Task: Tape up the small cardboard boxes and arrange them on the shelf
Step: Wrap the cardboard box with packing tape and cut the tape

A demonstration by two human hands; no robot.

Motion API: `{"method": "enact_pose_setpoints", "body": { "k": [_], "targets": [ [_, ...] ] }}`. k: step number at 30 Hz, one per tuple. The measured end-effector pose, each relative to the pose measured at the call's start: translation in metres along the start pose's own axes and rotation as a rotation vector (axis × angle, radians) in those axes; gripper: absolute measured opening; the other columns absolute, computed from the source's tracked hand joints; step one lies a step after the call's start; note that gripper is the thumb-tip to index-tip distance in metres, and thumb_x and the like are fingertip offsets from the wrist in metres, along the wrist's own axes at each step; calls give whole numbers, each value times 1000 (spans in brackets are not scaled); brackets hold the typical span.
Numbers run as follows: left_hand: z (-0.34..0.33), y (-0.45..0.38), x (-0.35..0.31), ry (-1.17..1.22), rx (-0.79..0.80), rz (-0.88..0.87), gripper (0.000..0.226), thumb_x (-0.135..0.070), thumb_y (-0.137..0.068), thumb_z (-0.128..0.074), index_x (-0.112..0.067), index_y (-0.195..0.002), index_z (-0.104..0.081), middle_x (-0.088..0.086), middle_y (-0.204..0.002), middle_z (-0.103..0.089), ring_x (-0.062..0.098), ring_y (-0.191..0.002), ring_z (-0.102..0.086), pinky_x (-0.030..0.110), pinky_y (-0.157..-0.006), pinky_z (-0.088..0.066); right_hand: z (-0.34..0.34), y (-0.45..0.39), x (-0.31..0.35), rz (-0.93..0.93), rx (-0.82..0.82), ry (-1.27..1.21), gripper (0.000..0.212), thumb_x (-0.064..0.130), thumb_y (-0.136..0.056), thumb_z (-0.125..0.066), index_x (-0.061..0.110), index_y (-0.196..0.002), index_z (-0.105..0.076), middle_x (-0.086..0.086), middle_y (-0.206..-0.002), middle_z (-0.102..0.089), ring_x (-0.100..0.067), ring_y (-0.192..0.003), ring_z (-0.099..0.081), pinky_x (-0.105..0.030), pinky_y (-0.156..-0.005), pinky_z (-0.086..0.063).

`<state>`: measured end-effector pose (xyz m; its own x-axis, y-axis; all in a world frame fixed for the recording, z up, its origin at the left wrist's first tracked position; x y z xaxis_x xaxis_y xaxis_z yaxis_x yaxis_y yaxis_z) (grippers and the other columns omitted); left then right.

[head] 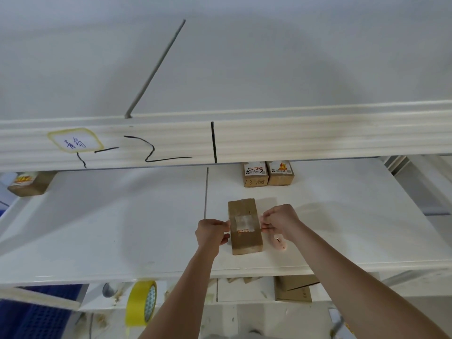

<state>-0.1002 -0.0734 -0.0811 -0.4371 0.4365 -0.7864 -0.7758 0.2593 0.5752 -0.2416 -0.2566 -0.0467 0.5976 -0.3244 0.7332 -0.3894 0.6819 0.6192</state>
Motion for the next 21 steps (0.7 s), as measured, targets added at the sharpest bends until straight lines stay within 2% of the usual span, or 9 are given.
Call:
{"method": "enact_pose_setpoints", "body": {
  "k": [4, 7, 10, 14, 16, 19, 21],
  "targets": [
    [-3, 1, -1, 7, 7, 6, 12, -14, -82, -84, -10, -79, -72, 2, -76, -74, 16, -56, -73, 23, -50, -55, -1, -1, -4, -11, -15, -23, 9, -14, -93, -60, -10, -96, -68, -28, -99, -70, -41, -93, -73, -43, -74, -63],
    [-5, -1, 2, 20, 23, 32, 12, -15, -84, -82, -11, -82, -72, 3, -82, -75, 17, -62, -74, 25, -53, -57, -3, -1, -8, -28, -21, -36, 10, -11, -94, -61, -4, -89, -67, -26, -96, -71, -40, -90, -73, -45, -77, -63],
    [-8, -5, 8, 69, 63, 96, 12, -15, -85, -81, -9, -89, -71, 6, -92, -75, 23, -76, -74, 30, -63, -61, -5, -3, -11, -62, -24, -41, 9, -10, -93, -63, -3, -90, -67, -23, -92, -71, -34, -77, -73, -39, -64, -63],
    [-11, -6, 19, 203, 118, 212, 19, -10, -83, -81, -2, -97, -71, 13, -100, -74, 32, -93, -71, 42, -79, -62, -10, -5, -15, -82, -15, -66, 7, -10, -93, -63, -7, -95, -68, -20, -84, -70, -28, -64, -69, -28, -41, -55],
    [-12, -5, 22, 269, 136, 242, 23, -7, -82, -82, 1, -99, -69, 16, -101, -74, 34, -96, -71, 47, -88, -60, -12, -8, -16, -71, -25, -80, 8, -9, -93, -61, -6, -94, -69, -20, -84, -70, -28, -62, -69, -29, -42, -56],
    [-14, -5, 25, 314, 161, 254, 26, -5, -83, -80, 4, -103, -67, 19, -104, -72, 34, -98, -70, 46, -92, -59, -15, -11, -23, -100, -15, -117, 9, -6, -94, -62, -4, -95, -70, -22, -85, -72, -30, -62, -70, -35, -50, -60],
    [-16, -4, 26, 333, 175, 262, 25, -5, -84, -79, 4, -104, -66, 20, -107, -71, 35, -101, -69, 47, -95, -57, -15, -14, -26, -108, -10, -126, 8, -6, -93, -62, -3, -94, -69, -22, -82, -72, -28, -55, -69, -31, -46, -57]
  ]
}}
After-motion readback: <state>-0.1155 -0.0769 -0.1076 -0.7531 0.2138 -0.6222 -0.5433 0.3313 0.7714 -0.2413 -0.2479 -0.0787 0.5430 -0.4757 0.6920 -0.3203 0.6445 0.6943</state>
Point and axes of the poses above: each hand's wrist, its own y-axis away from the middle knuckle, its own z-axis out of the back of the hand, x = y × z, the point moved 7 cm from there along -y, towards the middle knuckle
